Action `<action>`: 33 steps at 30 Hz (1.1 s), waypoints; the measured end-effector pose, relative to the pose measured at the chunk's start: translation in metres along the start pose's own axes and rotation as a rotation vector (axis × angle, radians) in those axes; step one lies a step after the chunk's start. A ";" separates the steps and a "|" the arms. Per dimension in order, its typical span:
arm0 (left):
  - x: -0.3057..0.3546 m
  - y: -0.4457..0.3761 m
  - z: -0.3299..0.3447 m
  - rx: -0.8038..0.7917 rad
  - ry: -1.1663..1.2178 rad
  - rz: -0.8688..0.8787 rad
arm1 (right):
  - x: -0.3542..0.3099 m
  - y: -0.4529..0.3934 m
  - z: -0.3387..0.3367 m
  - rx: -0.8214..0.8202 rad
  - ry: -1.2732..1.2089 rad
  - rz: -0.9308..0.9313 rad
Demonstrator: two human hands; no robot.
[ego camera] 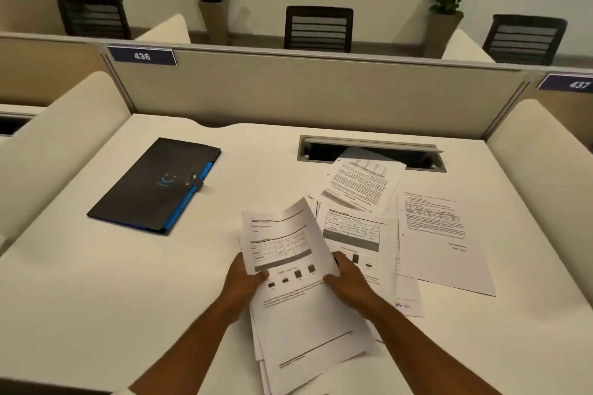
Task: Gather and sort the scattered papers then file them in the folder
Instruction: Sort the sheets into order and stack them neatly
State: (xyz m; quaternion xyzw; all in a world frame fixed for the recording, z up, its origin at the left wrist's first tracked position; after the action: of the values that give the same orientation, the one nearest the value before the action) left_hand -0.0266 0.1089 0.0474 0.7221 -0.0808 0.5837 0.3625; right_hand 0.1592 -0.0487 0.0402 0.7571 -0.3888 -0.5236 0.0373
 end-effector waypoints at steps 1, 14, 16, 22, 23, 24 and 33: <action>0.007 0.001 -0.001 -0.002 0.024 0.021 | -0.002 0.000 0.000 0.054 0.010 -0.014; 0.129 0.033 -0.040 0.171 0.059 0.487 | -0.105 0.020 -0.008 0.253 -0.626 -0.367; 0.136 0.036 -0.046 0.252 0.061 0.594 | -0.122 0.023 -0.008 0.284 -0.671 -0.474; 0.105 0.032 -0.042 0.310 0.027 0.585 | -0.117 0.022 0.010 0.312 -0.461 -0.467; 0.096 0.030 -0.041 0.312 0.012 0.545 | -0.112 0.019 0.014 0.306 -0.406 -0.425; 0.089 0.028 -0.040 0.309 0.005 0.505 | -0.109 0.017 0.018 0.308 -0.349 -0.385; 0.061 0.021 -0.036 0.308 -0.037 0.429 | -0.102 0.001 0.029 0.325 -0.429 -0.248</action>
State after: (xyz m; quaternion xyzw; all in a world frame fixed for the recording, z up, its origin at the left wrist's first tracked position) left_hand -0.0478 0.1342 0.1135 0.7455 -0.1487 0.6395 0.1147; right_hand 0.1198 0.0250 0.1061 0.6671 -0.3709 -0.6031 -0.2318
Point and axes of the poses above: each hand's wrist, its own y-axis away from the middle knuckle, its own z-axis out of the palm, x = y × z, the point moved 3 cm from there along -y, towards the middle knuckle
